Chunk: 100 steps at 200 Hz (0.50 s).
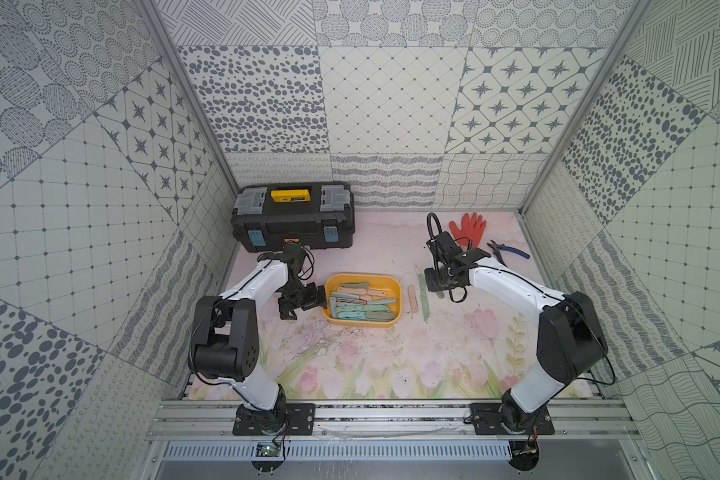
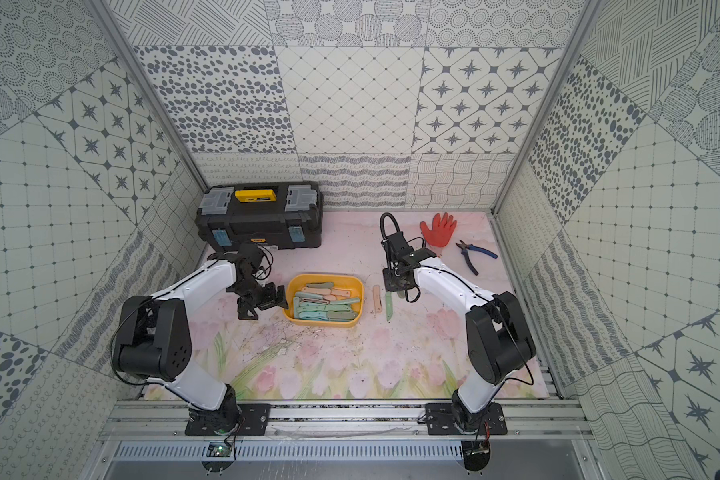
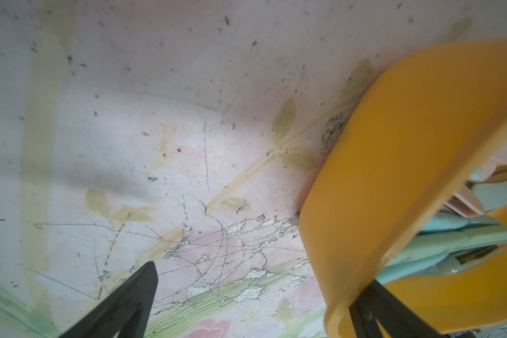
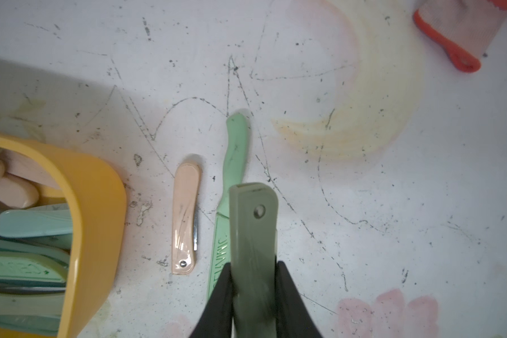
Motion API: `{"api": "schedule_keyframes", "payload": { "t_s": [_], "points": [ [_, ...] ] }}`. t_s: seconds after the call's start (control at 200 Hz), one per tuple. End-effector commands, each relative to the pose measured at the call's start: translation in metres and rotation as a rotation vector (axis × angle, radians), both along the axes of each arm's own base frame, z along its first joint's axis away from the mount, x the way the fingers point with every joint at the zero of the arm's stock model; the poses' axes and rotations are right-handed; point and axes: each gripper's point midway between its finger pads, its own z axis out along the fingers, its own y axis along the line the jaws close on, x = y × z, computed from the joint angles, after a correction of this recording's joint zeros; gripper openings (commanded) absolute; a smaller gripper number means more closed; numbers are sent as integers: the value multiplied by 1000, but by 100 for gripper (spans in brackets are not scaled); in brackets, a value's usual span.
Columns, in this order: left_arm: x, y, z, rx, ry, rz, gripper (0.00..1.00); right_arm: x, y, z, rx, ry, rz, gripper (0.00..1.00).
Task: Take the fruit knife out of the storage box
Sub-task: Place the fruit knife at the center of the board.
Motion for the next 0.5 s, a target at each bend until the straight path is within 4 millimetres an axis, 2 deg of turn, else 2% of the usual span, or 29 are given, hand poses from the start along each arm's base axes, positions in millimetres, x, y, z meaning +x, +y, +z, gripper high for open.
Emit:
{"api": "schedule_keyframes", "payload": {
  "t_s": [0.0,0.495],
  "points": [
    [0,2,4,1,1,16,98,1,-9,-14,10,21,-64,18],
    [0,3,3,2,3,16,98,0,-5,-71,19,137,-75,17]
  ]
}}
